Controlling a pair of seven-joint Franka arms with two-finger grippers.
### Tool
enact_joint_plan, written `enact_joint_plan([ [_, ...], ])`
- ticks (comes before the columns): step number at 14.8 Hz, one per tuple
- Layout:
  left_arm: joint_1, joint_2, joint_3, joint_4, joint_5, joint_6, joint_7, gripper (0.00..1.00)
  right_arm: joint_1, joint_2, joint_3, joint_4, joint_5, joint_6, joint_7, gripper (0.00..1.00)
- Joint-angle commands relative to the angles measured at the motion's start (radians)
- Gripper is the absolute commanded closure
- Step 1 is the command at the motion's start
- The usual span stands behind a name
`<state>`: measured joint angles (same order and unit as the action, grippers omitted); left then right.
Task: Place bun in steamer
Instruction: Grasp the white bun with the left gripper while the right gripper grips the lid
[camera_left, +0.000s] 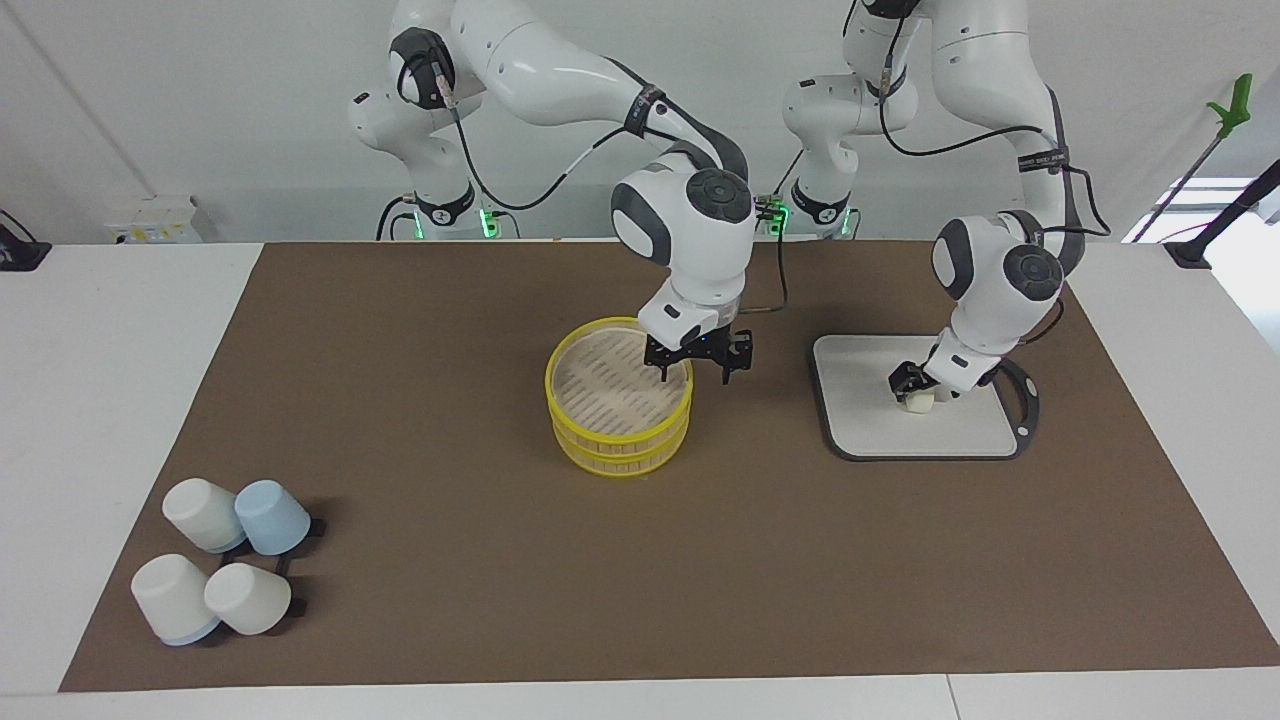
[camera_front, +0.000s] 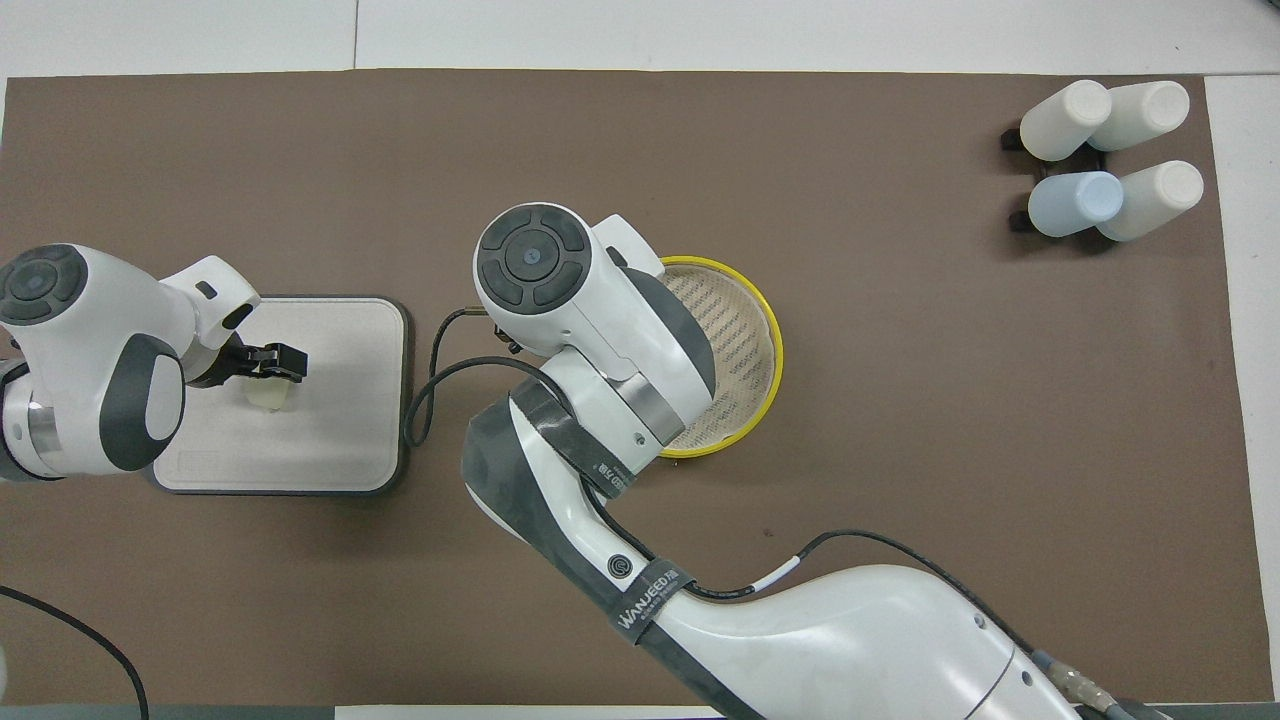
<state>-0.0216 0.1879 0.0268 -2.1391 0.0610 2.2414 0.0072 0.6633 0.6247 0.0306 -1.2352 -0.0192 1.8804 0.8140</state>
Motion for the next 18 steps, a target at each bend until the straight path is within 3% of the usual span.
enact_joint_plan([
  [1,0.008,-0.004,-0.005,-0.012,0.023,0.017,-0.003,0.05,-0.007,-0.014,0.002,-0.062,0.004,0.066,0.03,0.38],
  [3,0.009,-0.005,-0.005,-0.016,0.022,0.01,-0.001,0.16,-0.01,-0.02,0.003,-0.084,0.005,0.085,0.03,0.41],
  [4,0.008,-0.007,-0.005,-0.024,0.022,0.01,-0.001,0.21,-0.008,-0.02,0.003,-0.084,0.005,0.08,0.031,0.56],
  [5,0.008,-0.008,-0.005,-0.03,0.022,0.01,-0.003,0.27,-0.008,-0.02,0.003,-0.079,0.007,0.071,0.036,0.86],
  [6,0.008,-0.011,-0.007,-0.036,0.022,0.006,-0.003,0.36,-0.013,-0.02,0.005,-0.073,0.016,0.051,0.04,1.0],
  [8,0.006,-0.013,-0.007,-0.038,0.017,-0.012,-0.006,0.69,-0.004,-0.033,0.003,-0.066,0.019,0.016,0.037,1.0],
  [9,0.006,-0.013,-0.007,-0.029,-0.001,-0.032,-0.007,0.8,-0.013,-0.034,0.005,-0.064,0.016,-0.006,0.037,1.0],
  [10,0.005,-0.013,-0.007,-0.015,-0.038,-0.045,-0.007,0.84,-0.01,-0.034,0.005,-0.052,0.018,-0.017,0.037,1.0],
  [15,-0.006,-0.008,-0.007,0.106,-0.107,-0.166,-0.059,0.85,-0.04,-0.039,0.005,0.038,0.018,-0.119,-0.011,1.0],
  [18,-0.056,0.001,-0.007,0.218,-0.141,-0.275,-0.149,0.85,-0.135,-0.109,0.006,0.062,0.024,-0.184,-0.131,1.0],
])
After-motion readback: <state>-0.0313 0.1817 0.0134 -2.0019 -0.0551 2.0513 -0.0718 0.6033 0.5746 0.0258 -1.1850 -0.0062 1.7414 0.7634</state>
